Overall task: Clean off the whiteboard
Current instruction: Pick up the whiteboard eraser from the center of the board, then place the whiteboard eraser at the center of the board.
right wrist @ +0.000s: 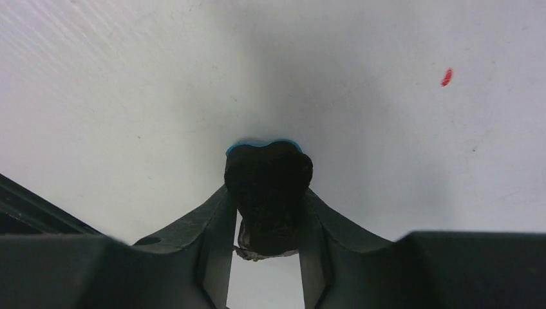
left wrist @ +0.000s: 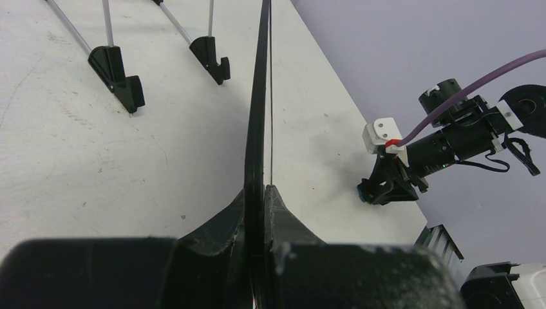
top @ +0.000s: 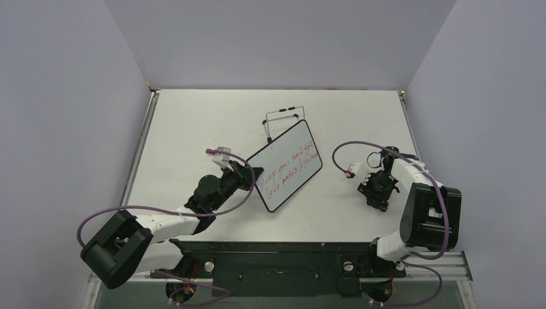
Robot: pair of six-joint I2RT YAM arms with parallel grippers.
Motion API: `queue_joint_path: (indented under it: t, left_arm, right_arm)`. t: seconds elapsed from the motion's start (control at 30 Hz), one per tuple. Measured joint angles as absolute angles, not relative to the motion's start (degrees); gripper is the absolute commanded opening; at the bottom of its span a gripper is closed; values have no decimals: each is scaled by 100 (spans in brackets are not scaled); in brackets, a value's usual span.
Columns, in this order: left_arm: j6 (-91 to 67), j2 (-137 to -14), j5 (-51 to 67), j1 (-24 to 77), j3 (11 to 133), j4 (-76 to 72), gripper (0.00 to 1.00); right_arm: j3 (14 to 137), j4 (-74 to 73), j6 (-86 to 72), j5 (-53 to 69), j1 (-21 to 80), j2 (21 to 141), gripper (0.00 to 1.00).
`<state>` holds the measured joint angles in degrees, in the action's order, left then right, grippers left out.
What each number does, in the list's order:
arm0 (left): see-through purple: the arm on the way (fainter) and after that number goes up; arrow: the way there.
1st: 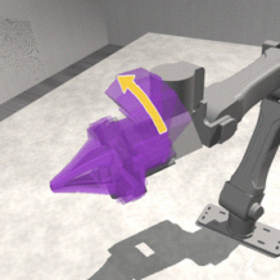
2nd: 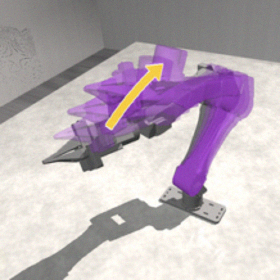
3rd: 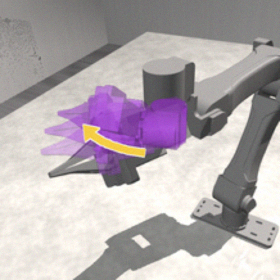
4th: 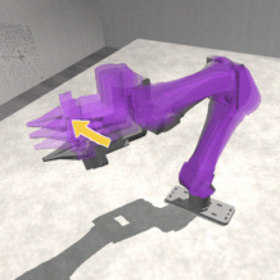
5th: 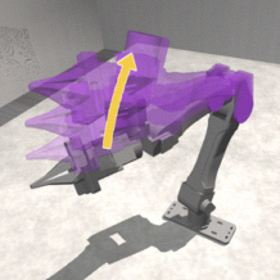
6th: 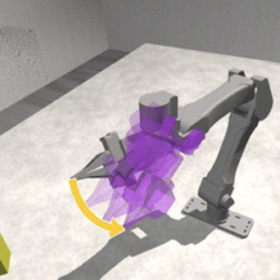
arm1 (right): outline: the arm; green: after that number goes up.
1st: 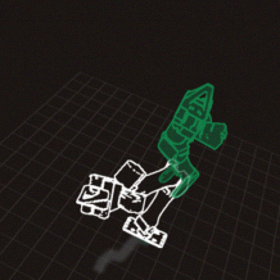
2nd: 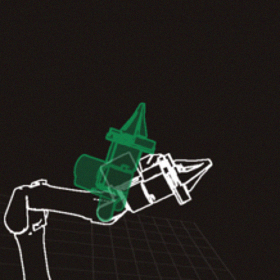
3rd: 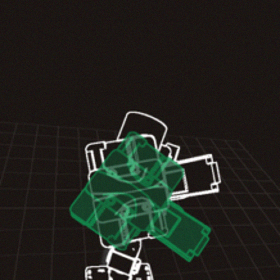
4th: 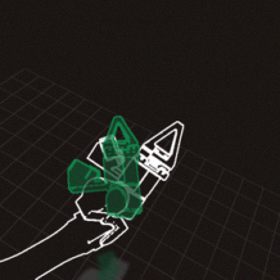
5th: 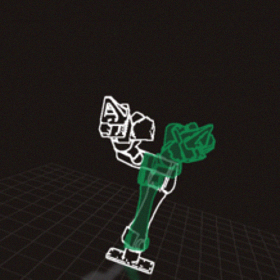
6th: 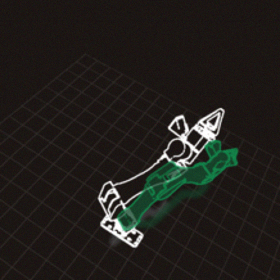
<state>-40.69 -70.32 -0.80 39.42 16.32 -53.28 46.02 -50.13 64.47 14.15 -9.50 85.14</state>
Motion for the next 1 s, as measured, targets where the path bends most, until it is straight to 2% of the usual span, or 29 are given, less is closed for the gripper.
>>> queue_joint_path:
  t: [0.07,0.2,0.23,0.33,0.43,0.5,0.63,0.8,1.0]
  left_arm:
    - [-4049,-7013,-78,3938,1632,-5315,0]
    - [-4025,-7013,-19,3931,1632,-5312,0]
    - [-4023,-7013,-12,3931,1632,-5312,0]
    - [-4021,-7006,-8,3931,1632,-5304,0]
    - [-4018,-6995,-1,3931,1632,-5284,0]
    - [-4016,-6991,3,3929,1632,-5280,0]
    - [-4010,-6969,8,3929,1632,-5249,0]
    - [-4003,-6932,23,3929,1621,-5216,0]
    - [-4003,-6875,30,3929,1621,-5148,0]
  right_arm:
    - [4722,-5072,6403,1463,-908,8514,0]
    - [5358,-5240,6160,1754,-727,8589,1]
    - [5568,-5251,6049,1831,-648,8656,10]
    - [6069,-5137,5618,1949,-331,8973,19]
    - [6254,-4910,5022,1835,-10,9262,36]
    - [6335,-4821,4657,1787,154,9435,43]
    - [6528,-4995,4357,2016,200,9509,51]
    - [6847,-5280,4250,2423,-152,9660,57]
    - [7008,-5295,3975,2451,-473,10114,59]
